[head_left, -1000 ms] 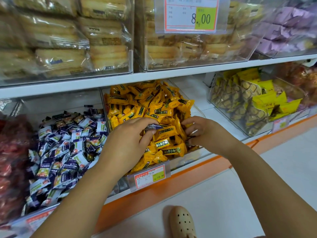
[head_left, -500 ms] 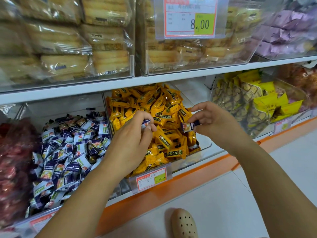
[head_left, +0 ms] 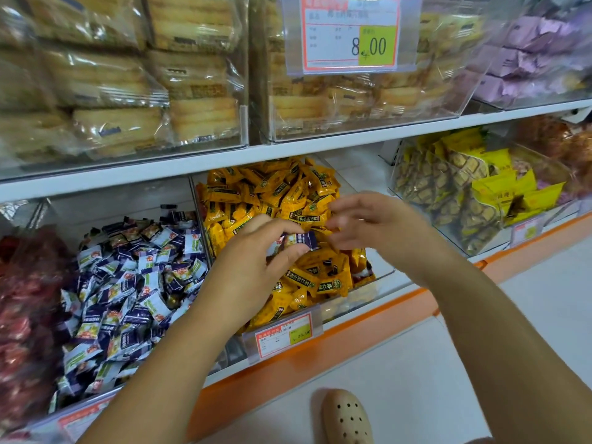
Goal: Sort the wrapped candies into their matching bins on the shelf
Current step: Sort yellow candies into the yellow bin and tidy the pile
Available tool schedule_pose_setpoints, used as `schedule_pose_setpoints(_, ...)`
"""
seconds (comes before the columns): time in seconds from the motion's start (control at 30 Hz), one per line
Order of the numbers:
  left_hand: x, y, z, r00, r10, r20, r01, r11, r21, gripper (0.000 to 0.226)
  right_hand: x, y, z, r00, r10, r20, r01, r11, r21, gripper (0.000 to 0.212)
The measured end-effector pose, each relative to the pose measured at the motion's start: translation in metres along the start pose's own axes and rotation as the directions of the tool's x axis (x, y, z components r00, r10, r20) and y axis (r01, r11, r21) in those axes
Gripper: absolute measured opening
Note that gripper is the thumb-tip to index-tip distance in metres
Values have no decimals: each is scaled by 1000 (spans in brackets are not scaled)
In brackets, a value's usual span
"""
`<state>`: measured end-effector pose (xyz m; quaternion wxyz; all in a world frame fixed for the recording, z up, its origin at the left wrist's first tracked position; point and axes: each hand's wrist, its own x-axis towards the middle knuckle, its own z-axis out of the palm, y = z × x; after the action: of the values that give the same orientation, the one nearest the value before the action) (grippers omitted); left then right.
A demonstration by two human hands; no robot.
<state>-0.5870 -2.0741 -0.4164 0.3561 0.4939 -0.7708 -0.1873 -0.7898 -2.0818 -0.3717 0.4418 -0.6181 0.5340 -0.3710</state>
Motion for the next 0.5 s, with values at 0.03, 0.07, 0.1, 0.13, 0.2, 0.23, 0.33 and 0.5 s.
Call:
schedule_pose_setpoints(0.03, 0, 0, -1, 1000, -11, -8, 11, 1000, -12, 30, 1, 5, -10, 999, 37, -38, -41, 994, -106, 16)
schedule_pose_setpoints(0.07, 0, 1, -2, 1000, -22, -13, 22, 1000, -20, 28, 2, 13, -19, 996, 71, -61, -85, 963, -255, 18)
schedule_pose_setpoints(0.1, -1, 1, -3, 999, -30, -18, 29, 999, -24, 26, 4, 22, -24, 992, 114, -59, -128, 911, -393, 18)
schedule_pose_setpoints(0.13, -1, 1, -3, 999, -34, -20, 34, 999, -23, 26, 4, 30, -24, 987, 157, -44, -158, 857, -491, 18)
schedule_pose_setpoints(0.2, -2, 3, -3, 999, -38, -19, 38, 999, -15, 26, 5, 41, -17, 981, 192, -15, -164, 794, -586, 24)
schedule_pose_setpoints(0.23, -2, 4, -3, 999, -40, -21, 40, 999, -13, 26, 5, 43, -11, 985, 170, 14, -127, 783, -609, 33)
schedule_pose_setpoints(0.33, -3, 7, -2, 997, -61, -41, 60, 998, -12, 25, 9, 51, -1, 991, 108, 80, -37, 792, -609, 51)
schedule_pose_setpoints(0.5, -3, 10, -1, 998, -60, -31, 60, 998, 16, 27, 24, 73, 6, 984, 90, 156, 17, 817, -576, 41)
